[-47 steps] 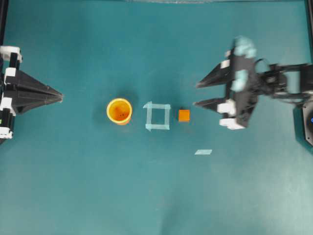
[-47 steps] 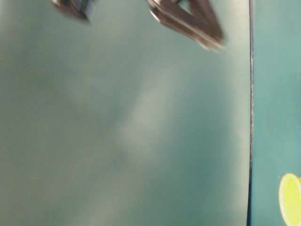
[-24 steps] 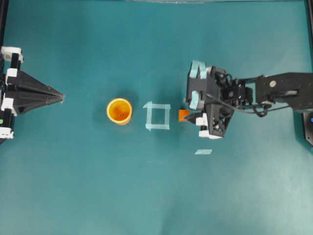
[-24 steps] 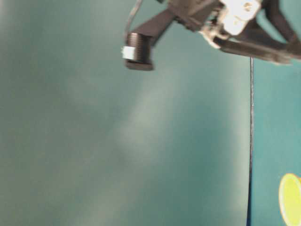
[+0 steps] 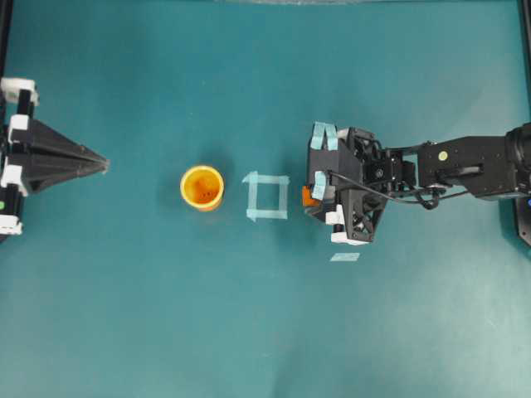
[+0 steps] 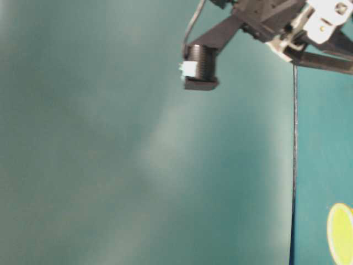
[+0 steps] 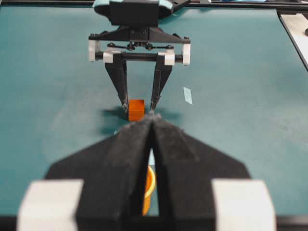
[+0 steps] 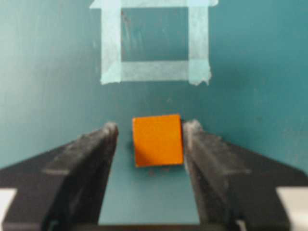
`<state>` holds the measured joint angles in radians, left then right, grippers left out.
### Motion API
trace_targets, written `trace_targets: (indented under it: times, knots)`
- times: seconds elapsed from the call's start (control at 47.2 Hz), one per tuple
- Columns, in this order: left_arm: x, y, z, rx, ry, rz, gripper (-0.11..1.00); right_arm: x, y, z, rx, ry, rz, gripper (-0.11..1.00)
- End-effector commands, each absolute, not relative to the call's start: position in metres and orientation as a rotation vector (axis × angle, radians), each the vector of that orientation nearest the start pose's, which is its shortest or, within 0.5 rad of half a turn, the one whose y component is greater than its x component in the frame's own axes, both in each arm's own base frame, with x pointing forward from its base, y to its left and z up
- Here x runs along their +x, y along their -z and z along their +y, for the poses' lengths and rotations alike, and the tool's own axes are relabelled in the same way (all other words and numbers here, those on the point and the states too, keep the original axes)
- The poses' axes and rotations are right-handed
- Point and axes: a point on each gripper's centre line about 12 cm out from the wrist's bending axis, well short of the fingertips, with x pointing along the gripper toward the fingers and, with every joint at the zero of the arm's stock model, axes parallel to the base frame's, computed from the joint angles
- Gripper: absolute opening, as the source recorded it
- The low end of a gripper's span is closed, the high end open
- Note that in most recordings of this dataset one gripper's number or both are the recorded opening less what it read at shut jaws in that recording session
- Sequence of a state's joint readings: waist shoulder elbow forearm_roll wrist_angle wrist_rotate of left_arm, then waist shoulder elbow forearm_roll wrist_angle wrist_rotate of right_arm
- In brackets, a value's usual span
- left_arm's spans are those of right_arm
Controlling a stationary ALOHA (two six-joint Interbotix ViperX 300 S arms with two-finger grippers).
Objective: Move the block backward with right arm.
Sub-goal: 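Close the right gripper on the orange cube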
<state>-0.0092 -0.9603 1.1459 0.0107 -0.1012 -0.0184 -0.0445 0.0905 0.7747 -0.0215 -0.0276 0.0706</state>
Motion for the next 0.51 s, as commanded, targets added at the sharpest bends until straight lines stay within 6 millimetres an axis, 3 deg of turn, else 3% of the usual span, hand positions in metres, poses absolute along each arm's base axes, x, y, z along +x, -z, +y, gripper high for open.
trace_targets:
  times: [0.0, 0.254, 0.402, 0.487]
  knots:
    - [0.203, -0.292, -0.002, -0.004, 0.012, 0.061, 0.0, 0.368, -0.114, -0.015, 0.065, 0.059, 0.796, 0.6]
    - [0.203, -0.292, -0.002, -0.004, 0.012, 0.06, 0.0, 0.368, -0.112, -0.016, 0.07, 0.062, 0.805, 0.56]
    - [0.203, -0.292, -0.002, -0.004, 0.012, 0.06, 0.0, 0.369, -0.118, -0.016, 0.103, 0.077, 0.803, 0.42]
    - [0.202, -0.293, -0.002, -0.004, 0.012, 0.057, 0.0, 0.368, -0.129, -0.016, 0.119, 0.084, 0.808, 0.4]
